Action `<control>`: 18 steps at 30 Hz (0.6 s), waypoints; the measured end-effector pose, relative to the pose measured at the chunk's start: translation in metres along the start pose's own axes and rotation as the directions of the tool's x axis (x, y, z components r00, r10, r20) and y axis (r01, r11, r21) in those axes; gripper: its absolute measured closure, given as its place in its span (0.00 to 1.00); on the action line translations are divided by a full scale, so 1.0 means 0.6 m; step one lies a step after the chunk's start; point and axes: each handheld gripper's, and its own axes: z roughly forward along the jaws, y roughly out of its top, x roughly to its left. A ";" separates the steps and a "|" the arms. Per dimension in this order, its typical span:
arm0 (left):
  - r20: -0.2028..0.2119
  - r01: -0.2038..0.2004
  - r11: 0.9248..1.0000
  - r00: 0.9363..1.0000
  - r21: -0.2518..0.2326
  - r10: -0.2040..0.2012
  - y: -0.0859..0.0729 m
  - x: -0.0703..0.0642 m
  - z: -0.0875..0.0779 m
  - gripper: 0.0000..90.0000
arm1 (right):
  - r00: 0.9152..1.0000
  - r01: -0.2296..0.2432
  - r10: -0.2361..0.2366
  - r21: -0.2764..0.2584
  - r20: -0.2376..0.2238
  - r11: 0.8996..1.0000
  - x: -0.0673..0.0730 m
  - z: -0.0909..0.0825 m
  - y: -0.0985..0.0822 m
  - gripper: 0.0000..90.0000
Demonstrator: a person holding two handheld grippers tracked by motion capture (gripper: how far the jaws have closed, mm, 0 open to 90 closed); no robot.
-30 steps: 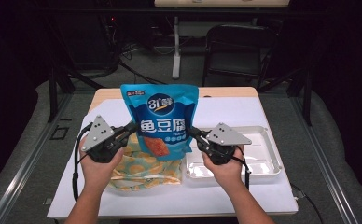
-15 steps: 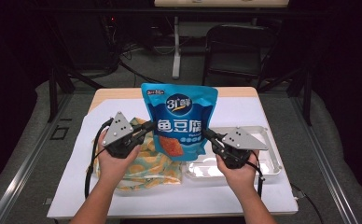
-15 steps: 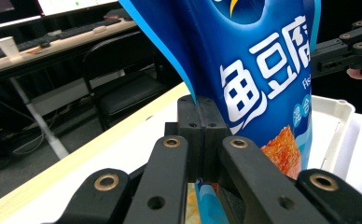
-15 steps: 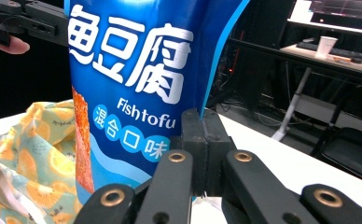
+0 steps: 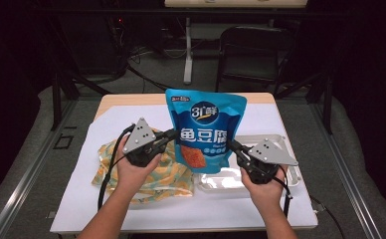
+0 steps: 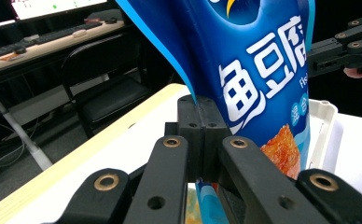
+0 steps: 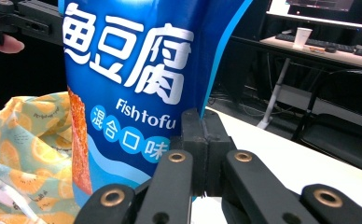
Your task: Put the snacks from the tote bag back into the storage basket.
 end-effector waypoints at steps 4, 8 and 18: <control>0.008 0.001 1.000 1.000 -0.002 -0.001 0.005 -0.003 0.007 1.00 | 1.000 -0.014 0.014 0.001 0.010 1.000 -0.008 -0.004 -0.001 1.00; 0.009 0.005 1.000 1.000 -0.001 -0.005 0.008 -0.004 0.016 1.00 | 1.000 -0.020 0.020 0.004 0.015 1.000 -0.017 -0.006 0.000 1.00; 0.004 0.023 1.000 1.000 0.008 -0.023 0.011 -0.004 0.053 1.00 | 0.998 -0.050 0.049 0.021 0.031 0.999 -0.044 -0.001 -0.003 1.00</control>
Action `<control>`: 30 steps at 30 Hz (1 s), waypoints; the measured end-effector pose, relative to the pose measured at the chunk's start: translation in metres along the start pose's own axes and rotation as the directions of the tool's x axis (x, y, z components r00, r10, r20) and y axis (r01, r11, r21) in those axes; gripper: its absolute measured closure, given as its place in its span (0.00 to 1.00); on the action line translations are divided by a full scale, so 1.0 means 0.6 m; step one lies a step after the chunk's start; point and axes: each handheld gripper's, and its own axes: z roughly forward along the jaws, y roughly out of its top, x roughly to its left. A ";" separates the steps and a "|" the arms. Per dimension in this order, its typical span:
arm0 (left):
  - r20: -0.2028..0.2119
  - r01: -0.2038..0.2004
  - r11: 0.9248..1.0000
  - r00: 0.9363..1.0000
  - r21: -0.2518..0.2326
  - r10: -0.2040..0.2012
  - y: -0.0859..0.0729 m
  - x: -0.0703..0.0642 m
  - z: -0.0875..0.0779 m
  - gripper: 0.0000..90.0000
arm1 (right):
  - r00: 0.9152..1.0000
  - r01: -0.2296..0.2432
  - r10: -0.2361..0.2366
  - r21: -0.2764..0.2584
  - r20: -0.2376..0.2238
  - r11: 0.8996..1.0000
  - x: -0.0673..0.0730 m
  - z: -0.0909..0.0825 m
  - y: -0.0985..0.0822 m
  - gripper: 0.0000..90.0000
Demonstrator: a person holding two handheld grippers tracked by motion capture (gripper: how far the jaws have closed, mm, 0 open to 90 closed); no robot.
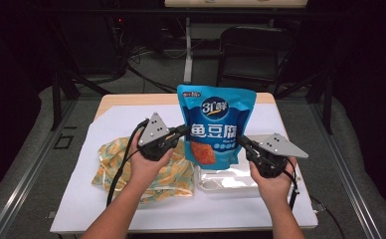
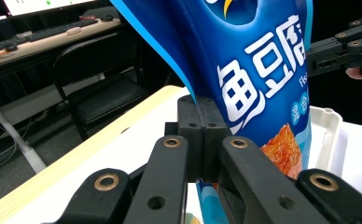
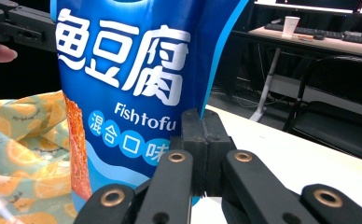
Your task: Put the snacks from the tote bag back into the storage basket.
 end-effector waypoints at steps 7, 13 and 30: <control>-0.006 0.000 1.000 1.000 0.017 0.000 0.006 -0.003 0.028 1.00 | 0.999 -0.026 0.025 0.011 0.020 1.000 -0.025 0.009 -0.006 1.00; -0.010 -0.002 1.000 1.000 0.027 0.003 0.010 -0.006 0.052 1.00 | 0.998 -0.043 0.042 0.017 0.041 0.999 -0.043 0.015 -0.012 1.00; -0.003 0.015 0.999 1.000 0.052 -0.015 0.004 -0.001 0.093 1.00 | 0.994 -0.093 0.091 0.035 0.054 0.995 -0.079 0.033 -0.029 1.00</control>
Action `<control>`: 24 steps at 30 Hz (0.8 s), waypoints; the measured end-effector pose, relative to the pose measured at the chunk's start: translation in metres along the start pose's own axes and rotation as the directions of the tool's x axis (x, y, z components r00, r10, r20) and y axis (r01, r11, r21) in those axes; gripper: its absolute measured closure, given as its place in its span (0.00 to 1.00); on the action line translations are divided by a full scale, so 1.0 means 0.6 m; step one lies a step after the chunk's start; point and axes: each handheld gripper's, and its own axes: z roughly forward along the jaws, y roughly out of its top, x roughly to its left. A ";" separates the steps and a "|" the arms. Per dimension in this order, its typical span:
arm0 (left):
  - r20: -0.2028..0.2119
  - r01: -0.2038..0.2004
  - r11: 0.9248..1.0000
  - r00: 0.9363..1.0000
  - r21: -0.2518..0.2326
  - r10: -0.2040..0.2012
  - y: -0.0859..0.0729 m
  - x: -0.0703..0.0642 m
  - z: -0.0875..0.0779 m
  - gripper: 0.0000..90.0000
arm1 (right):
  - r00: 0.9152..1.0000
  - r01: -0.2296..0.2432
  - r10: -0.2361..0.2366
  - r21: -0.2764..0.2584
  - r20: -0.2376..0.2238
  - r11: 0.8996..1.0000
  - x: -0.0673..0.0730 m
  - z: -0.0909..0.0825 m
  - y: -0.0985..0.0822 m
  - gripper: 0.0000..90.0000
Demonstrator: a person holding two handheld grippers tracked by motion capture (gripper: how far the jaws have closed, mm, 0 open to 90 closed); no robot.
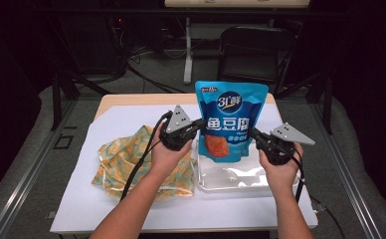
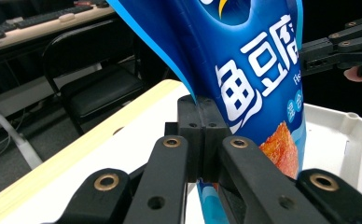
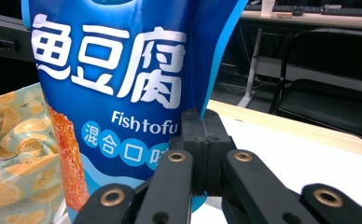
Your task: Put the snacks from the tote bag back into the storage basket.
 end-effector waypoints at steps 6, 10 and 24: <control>-0.001 0.003 1.000 1.000 0.018 -0.003 -0.004 -0.001 0.010 1.00 | 1.000 -0.011 0.011 0.017 0.006 1.000 -0.007 0.010 -0.007 1.00; 0.000 0.006 1.000 1.000 0.024 -0.006 -0.009 -0.003 0.015 1.00 | 1.000 -0.021 0.020 0.025 0.010 0.999 -0.012 0.014 -0.011 1.00; -0.013 -0.015 0.998 1.000 0.054 0.016 -0.019 -0.012 0.028 1.00 | 0.999 -0.030 0.029 0.053 0.019 0.998 -0.021 0.025 -0.026 1.00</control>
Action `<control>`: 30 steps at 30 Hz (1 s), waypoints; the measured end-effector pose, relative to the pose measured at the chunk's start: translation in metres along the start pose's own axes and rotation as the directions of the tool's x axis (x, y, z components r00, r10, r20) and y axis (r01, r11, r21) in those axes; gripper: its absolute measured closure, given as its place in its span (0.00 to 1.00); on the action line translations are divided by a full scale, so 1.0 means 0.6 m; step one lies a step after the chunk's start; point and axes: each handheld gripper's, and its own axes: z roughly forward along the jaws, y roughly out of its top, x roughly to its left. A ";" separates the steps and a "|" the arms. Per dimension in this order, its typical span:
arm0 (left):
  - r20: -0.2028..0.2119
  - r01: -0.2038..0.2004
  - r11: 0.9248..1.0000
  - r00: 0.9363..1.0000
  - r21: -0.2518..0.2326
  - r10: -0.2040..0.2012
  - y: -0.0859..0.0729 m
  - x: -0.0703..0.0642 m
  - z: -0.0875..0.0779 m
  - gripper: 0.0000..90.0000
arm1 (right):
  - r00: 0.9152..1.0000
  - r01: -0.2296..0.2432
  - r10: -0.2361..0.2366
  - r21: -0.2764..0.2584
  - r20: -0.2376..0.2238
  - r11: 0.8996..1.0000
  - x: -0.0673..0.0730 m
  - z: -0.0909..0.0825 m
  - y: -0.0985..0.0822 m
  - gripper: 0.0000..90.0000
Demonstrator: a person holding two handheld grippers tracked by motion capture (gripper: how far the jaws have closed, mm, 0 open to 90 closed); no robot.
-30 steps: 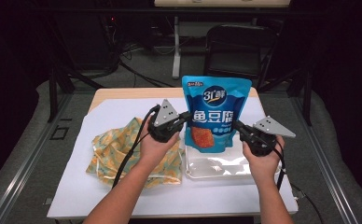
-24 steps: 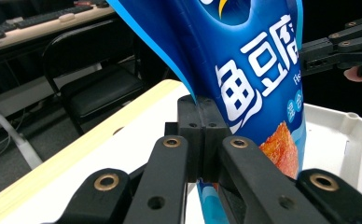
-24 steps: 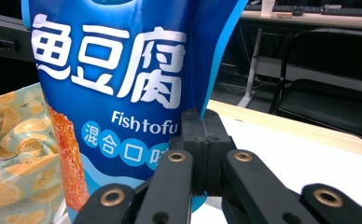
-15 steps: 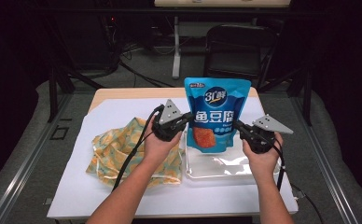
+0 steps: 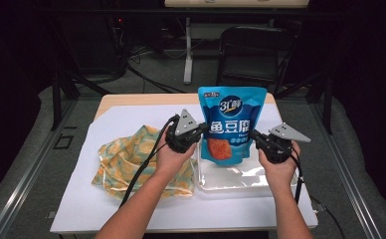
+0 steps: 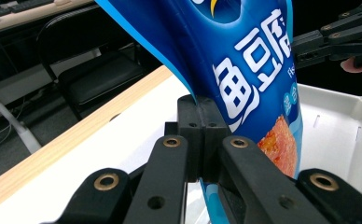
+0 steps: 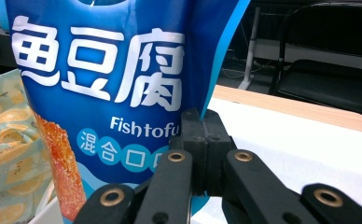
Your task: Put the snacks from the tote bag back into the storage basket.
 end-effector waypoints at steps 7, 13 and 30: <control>-0.011 -0.004 1.000 1.000 0.015 0.004 -0.010 -0.001 0.004 1.00 | 1.000 -0.004 0.004 0.015 -0.002 1.000 0.002 0.006 -0.007 1.00; -0.030 -0.021 0.999 0.999 0.029 0.022 -0.016 -0.003 0.008 1.00 | 1.000 0.001 -0.001 0.032 0.000 0.999 0.003 0.012 -0.013 1.00; -0.027 -0.042 0.997 0.999 0.064 0.044 -0.027 -0.005 0.025 1.00 | 1.000 0.009 -0.010 0.059 0.015 0.998 -0.003 0.021 -0.027 1.00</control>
